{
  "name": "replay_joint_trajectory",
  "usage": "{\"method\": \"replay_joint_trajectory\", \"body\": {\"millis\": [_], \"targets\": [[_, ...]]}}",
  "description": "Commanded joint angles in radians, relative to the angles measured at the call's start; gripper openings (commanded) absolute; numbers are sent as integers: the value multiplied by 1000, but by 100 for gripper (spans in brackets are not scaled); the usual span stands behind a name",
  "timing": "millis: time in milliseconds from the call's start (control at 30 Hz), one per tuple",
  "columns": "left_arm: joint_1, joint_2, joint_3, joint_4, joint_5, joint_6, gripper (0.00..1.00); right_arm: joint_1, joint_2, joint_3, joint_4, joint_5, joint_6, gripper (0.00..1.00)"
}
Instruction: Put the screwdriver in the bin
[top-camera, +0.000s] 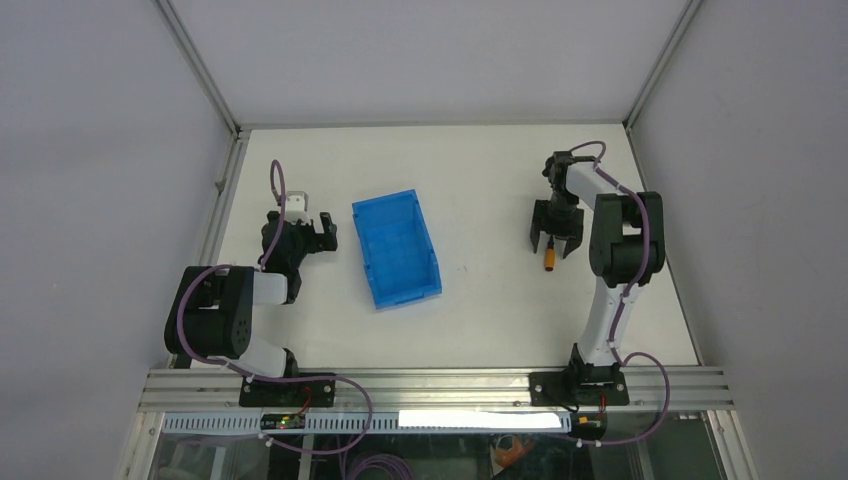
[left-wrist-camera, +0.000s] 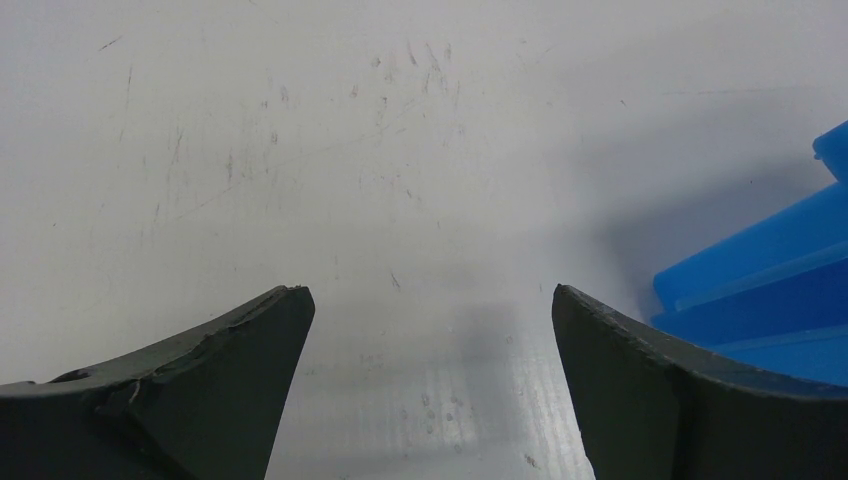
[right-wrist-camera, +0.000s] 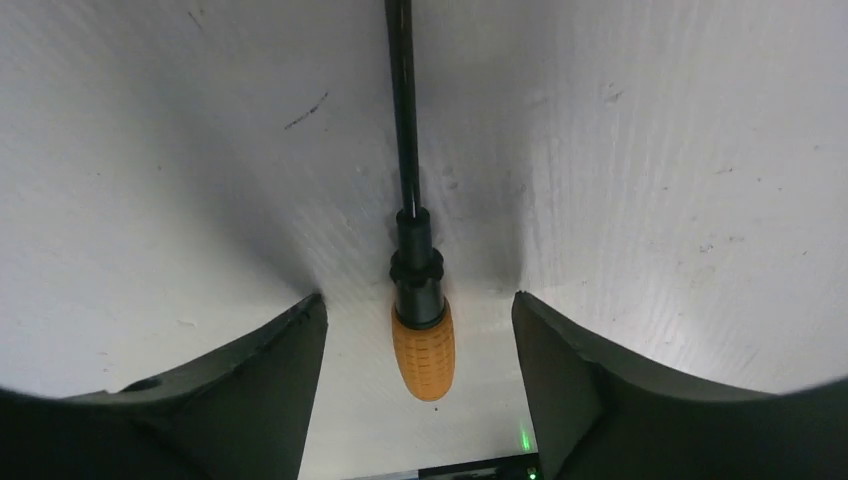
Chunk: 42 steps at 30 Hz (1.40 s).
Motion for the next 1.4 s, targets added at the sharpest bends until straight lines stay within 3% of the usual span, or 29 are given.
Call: {"method": "replay_joint_trajectory", "body": {"millis": [0, 67, 200, 467, 733, 867, 1133, 1367], "targets": [[10, -7, 19, 50, 27, -8, 99, -3, 24, -22, 85, 0, -16, 64], [10, -8, 19, 50, 27, -8, 99, -4, 39, -19, 85, 1, -24, 48], [10, -6, 20, 50, 27, -8, 99, -1, 10, -6, 52, -17, -36, 0], [10, -7, 19, 50, 27, -8, 99, 25, -172, 128, -220, -58, -40, 0], [10, -7, 20, 50, 27, -8, 99, 79, -195, 355, -448, -48, -1, 0], [10, -8, 19, 50, 27, -8, 99, 135, -190, 406, -449, -47, 45, 0], [10, -7, 20, 50, 27, -8, 99, 449, -189, 497, -244, -146, 194, 0], [10, -8, 19, 50, 27, -8, 99, 714, 25, 724, -161, -140, 250, 0]]}}
